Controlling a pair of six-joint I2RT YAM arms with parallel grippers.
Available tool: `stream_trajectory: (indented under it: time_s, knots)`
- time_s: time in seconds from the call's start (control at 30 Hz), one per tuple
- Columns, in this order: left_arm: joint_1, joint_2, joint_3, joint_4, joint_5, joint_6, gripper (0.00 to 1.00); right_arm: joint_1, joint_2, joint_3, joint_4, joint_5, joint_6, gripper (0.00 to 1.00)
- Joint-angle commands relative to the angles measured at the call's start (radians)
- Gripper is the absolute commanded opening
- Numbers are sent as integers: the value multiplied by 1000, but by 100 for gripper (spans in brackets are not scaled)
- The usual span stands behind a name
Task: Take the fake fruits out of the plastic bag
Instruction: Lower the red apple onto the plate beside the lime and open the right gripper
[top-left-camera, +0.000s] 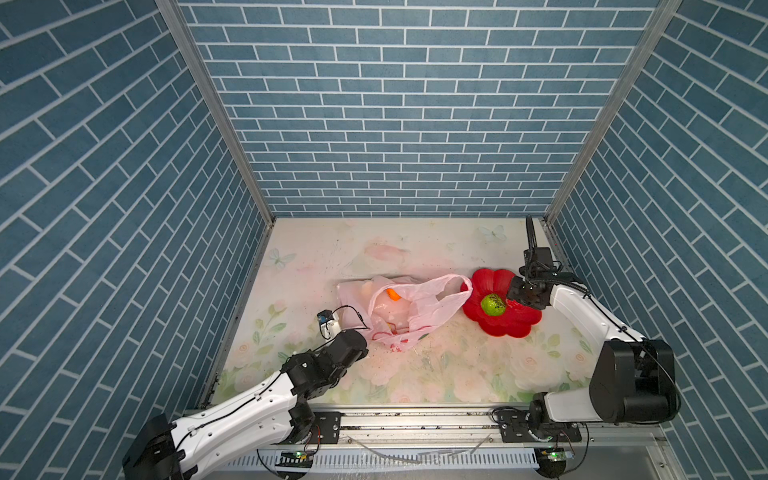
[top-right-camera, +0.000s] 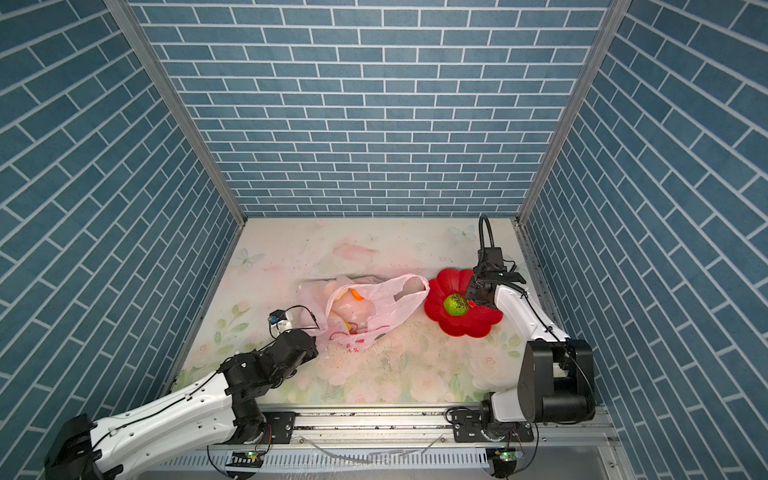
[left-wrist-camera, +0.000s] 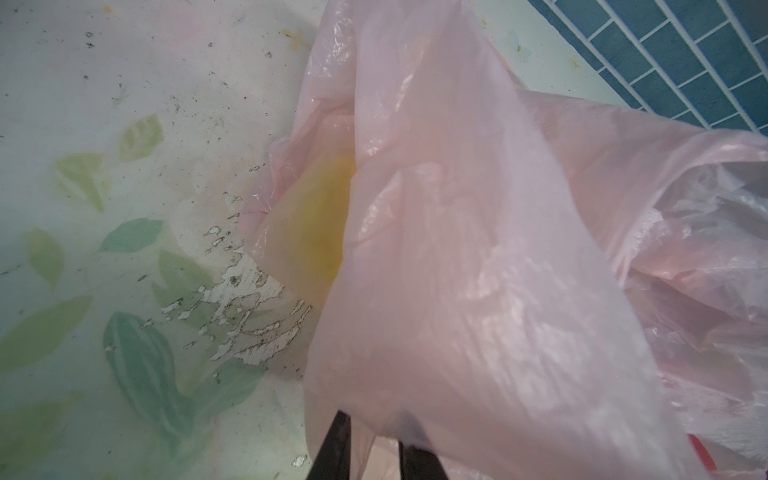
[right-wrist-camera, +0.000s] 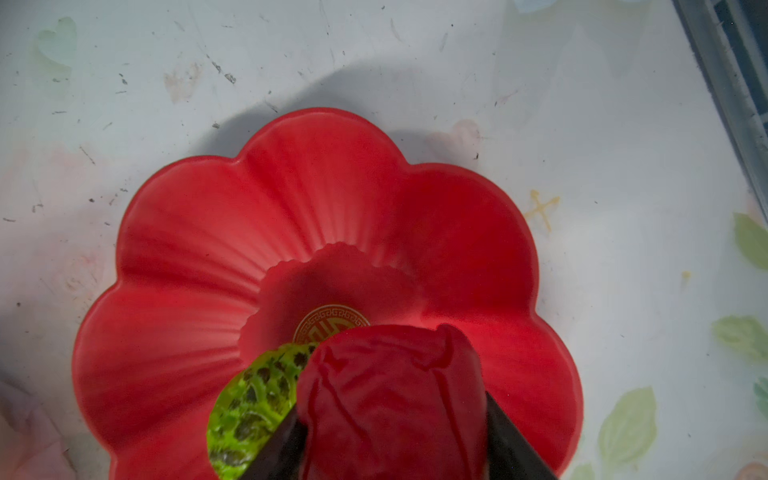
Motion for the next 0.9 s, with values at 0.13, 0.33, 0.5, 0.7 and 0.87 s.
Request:
stream_trajectory:
  time_s: [0.13, 0.33, 0.5, 0.7, 0.87]
  knots:
    - [-2, -12, 22, -34, -22, 1, 23, -7, 55, -17, 43, 28, -30, 31]
    - [-1, -8, 22, -31, -23, 1, 23, -6, 95, -16, 58, 19, -30, 34]
    - [-1, -11, 18, -34, -22, 1, 23, -7, 118, -18, 70, 8, -27, 36]
    - [-2, -24, 11, -40, -23, -6, 23, -6, 137, -19, 78, 0, -24, 41]
    - [-1, -36, 4, -48, -26, -14, 23, -6, 151, -20, 81, -3, -24, 45]
